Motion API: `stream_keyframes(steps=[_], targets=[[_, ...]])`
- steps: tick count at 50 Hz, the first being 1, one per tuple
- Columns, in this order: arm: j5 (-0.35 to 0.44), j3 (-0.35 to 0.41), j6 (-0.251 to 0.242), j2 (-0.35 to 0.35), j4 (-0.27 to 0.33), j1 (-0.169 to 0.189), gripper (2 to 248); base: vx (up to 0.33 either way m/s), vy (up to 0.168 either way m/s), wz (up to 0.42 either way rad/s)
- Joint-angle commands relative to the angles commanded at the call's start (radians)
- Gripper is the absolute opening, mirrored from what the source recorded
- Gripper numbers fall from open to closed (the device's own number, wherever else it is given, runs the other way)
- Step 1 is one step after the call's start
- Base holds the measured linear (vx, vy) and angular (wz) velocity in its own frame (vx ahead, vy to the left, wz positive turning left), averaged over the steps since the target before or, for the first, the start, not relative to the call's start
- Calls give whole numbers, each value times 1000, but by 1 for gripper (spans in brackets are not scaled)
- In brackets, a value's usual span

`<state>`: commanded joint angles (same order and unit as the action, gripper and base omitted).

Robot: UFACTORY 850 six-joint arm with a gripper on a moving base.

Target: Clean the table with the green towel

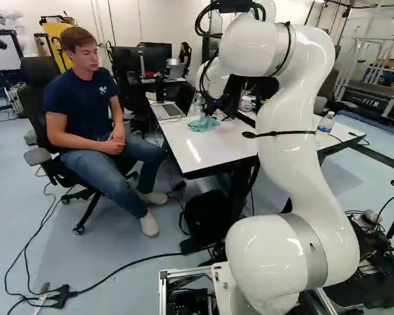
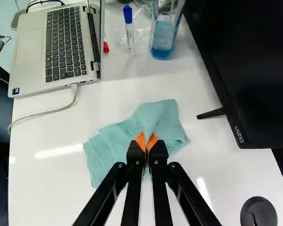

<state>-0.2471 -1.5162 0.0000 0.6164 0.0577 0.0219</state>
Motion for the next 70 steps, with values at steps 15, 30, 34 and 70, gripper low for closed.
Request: stream_keyframes(steps=[15, 30, 34, 70], targets=[[0, -4, 0, 19, 0, 0, 25, 0, 0, 0], [-5, -4, 0, 19, 0, 0, 25, 0, 0, 0], [-9, -4, 0, 19, 0, 0, 25, 0, 0, 0], [-94, -4, 0, 19, 0, 0, 25, 0, 0, 0]])
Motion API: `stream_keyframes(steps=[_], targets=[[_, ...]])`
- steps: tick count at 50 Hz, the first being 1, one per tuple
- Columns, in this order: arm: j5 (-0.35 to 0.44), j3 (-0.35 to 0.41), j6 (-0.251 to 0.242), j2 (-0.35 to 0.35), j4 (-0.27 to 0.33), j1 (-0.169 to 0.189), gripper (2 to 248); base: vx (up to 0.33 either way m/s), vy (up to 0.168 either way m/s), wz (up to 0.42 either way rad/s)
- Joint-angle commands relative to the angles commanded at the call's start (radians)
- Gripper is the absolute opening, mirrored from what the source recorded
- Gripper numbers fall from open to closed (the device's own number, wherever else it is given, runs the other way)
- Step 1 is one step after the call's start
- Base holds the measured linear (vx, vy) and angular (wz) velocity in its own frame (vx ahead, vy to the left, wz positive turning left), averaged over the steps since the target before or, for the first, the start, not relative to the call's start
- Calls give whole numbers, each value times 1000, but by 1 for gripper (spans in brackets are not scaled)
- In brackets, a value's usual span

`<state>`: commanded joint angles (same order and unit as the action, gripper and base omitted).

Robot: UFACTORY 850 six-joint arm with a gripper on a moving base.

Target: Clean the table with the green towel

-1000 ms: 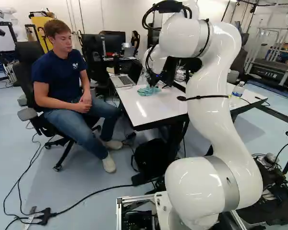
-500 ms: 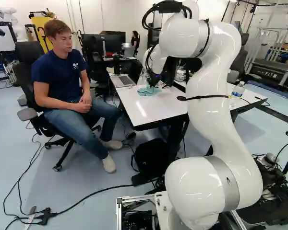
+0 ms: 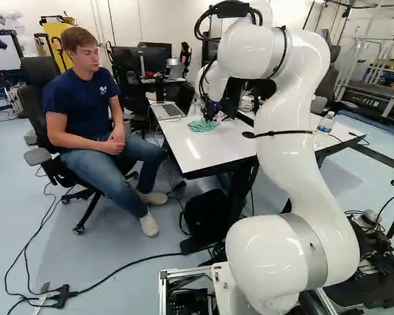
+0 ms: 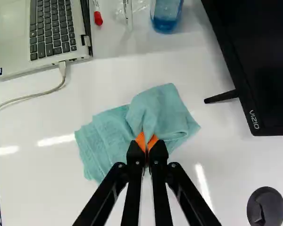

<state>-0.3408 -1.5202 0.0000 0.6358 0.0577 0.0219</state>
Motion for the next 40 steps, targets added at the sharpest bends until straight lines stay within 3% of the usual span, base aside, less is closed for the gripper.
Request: stream_keyframes(steps=[40], targets=[[-41, -13, 0, 9, 0, 4, 25, 0, 0, 0]])
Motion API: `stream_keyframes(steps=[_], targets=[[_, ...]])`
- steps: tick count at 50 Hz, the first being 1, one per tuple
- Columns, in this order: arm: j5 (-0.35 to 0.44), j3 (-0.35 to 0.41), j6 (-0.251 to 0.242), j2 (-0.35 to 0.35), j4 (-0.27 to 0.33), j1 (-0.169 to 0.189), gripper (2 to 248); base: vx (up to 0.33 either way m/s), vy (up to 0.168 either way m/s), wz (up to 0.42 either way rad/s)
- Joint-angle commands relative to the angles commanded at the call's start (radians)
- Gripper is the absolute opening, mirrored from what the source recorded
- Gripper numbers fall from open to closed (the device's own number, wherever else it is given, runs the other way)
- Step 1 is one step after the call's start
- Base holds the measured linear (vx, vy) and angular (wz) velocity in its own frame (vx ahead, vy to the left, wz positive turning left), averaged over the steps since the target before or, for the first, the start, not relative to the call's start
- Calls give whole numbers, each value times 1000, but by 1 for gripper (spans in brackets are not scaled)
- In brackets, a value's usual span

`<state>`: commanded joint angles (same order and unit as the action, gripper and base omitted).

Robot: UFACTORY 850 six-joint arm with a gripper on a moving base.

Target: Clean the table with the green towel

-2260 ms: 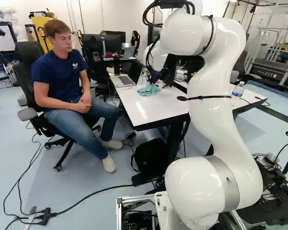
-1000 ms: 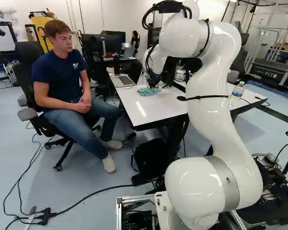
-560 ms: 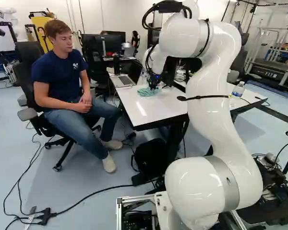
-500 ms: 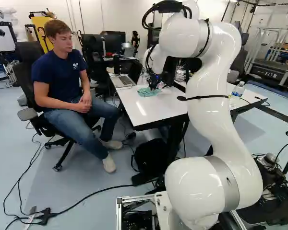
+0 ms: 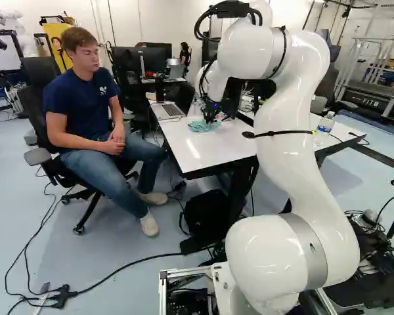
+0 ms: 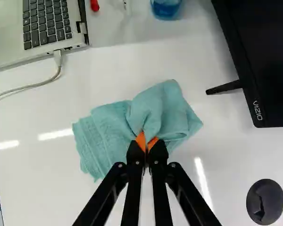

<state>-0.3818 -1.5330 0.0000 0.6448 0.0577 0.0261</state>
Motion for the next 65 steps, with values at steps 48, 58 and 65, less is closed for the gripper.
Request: stream_keyframes(steps=[48, 58, 65], targets=[[0, -232, 0, 160, 0, 13, 25, 0, 0, 0], [0, -245, 0, 169, 0, 12, 25, 0, 0, 0], [0, -250, 0, 173, 0, 14, 25, 0, 0, 0]])
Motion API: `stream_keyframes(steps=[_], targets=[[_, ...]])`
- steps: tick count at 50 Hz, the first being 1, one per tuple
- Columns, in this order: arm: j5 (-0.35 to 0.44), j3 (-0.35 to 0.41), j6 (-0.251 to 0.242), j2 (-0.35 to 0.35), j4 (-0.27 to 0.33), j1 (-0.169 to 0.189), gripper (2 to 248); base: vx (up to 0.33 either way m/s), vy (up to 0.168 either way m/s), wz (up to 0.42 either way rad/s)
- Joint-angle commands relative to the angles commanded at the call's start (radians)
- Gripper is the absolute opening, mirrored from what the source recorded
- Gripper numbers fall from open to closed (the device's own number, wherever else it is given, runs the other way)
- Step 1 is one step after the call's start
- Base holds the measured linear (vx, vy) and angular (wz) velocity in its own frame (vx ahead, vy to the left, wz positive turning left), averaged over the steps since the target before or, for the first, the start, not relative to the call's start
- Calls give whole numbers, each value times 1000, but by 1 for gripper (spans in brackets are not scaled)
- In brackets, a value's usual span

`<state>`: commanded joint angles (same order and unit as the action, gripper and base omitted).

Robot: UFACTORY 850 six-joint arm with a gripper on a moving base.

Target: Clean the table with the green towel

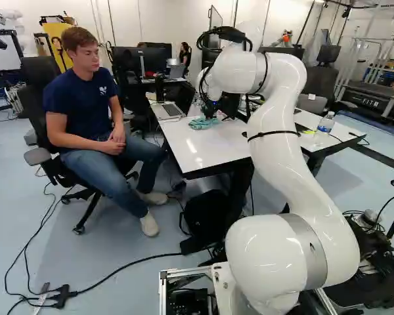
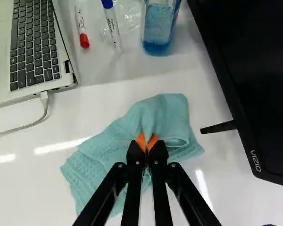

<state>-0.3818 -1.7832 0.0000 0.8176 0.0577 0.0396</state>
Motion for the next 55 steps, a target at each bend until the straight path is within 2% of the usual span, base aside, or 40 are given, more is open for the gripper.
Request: stream_keyframes(steps=[10, 55], targets=[[0, 35, 0, -24, 0, 9, 25, 0, 0, 0], [0, 309, 0, -214, 0, 20, 25, 0, 0, 0]])
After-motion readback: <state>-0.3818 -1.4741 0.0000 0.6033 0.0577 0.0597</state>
